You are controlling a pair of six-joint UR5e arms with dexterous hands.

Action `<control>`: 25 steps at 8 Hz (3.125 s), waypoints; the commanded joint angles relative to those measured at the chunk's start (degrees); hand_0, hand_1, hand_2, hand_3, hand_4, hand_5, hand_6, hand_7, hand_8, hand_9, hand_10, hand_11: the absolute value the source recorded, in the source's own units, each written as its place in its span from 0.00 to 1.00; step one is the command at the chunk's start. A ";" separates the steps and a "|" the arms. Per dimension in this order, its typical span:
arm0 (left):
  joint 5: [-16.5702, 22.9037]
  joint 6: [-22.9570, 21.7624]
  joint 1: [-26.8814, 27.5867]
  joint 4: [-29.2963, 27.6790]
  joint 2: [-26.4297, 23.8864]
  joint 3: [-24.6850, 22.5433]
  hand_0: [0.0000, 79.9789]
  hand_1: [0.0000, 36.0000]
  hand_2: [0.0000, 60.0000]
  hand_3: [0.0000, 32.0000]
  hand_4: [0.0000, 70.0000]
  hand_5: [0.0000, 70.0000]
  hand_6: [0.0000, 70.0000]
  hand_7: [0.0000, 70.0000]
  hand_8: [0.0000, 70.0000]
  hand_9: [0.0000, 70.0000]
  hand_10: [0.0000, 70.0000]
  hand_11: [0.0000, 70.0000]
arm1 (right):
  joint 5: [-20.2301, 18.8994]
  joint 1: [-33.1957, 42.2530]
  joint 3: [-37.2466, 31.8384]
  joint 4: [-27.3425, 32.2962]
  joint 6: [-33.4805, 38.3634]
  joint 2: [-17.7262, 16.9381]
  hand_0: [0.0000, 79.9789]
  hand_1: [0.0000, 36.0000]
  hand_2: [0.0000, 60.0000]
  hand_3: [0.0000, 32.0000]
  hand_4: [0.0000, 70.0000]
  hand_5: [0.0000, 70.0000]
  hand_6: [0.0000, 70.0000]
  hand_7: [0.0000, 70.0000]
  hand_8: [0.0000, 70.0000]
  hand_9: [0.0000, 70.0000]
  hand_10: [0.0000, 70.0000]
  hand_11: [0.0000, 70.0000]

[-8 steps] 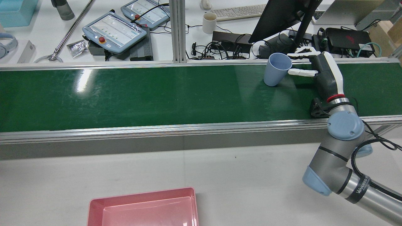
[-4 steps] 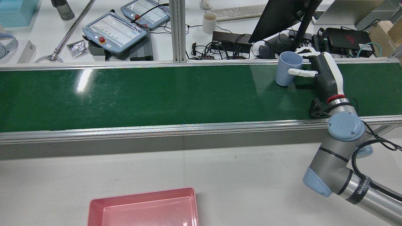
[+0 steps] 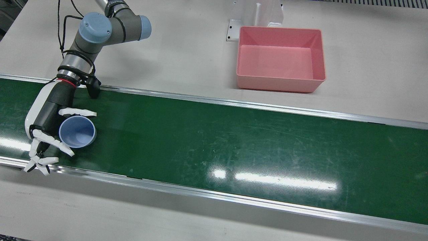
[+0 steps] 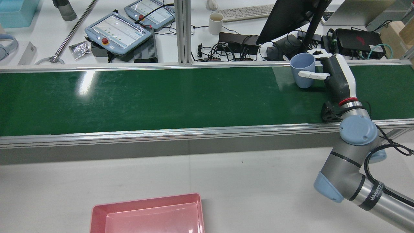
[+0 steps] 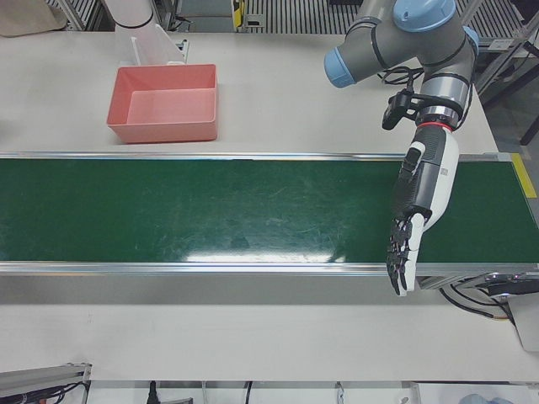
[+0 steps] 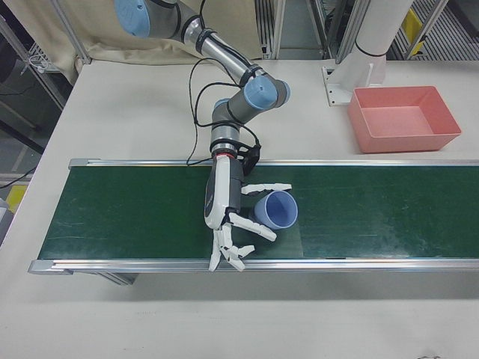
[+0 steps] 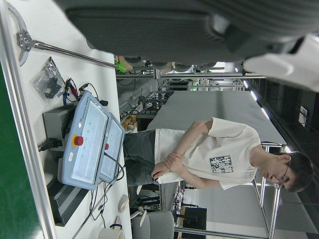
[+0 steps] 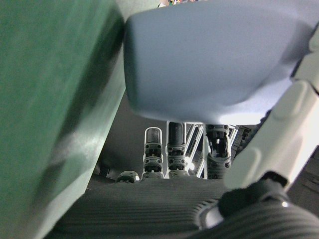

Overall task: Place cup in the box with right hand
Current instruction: 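Move the right hand toward the blue cup and close fingers around it, then lift the blue cup off the belt with the right hand toward the pink box, then lower the cup into the pink box and open the right hand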

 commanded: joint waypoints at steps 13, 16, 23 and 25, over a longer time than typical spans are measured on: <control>0.00 0.00 -0.02 0.09 0.02 0.00 0.00 0.00 0.00 0.00 0.00 0.00 0.00 0.00 0.00 0.00 0.00 0.00 | 0.41 -17.98 44.47 -6.32 -27.83 -1.04 0.64 0.82 1.00 0.00 1.00 0.06 0.37 1.00 0.39 0.73 0.16 0.23; 0.00 0.00 -0.02 0.00 0.02 0.00 0.00 0.00 0.00 0.00 0.00 0.00 0.00 0.00 0.00 0.00 0.00 0.00 | 2.60 -34.27 47.34 -4.22 -40.00 -0.69 0.64 0.79 1.00 0.00 1.00 0.06 0.37 1.00 0.38 0.71 0.18 0.26; 0.00 0.00 -0.02 0.09 -0.06 -0.09 0.00 0.00 0.00 0.00 0.00 0.00 0.00 0.00 0.00 0.00 0.00 0.00 | 4.02 -42.47 22.56 8.53 -45.91 12.23 0.61 0.50 0.81 0.00 1.00 0.04 0.36 1.00 0.35 0.68 0.23 0.32; 0.00 0.00 -0.02 0.09 0.02 -0.09 0.00 0.00 0.00 0.00 0.00 0.00 0.00 0.00 0.00 0.00 0.00 0.00 | 4.63 -42.84 23.16 8.71 -44.43 10.48 0.60 0.33 0.54 0.00 1.00 0.01 0.34 1.00 0.29 0.62 0.20 0.27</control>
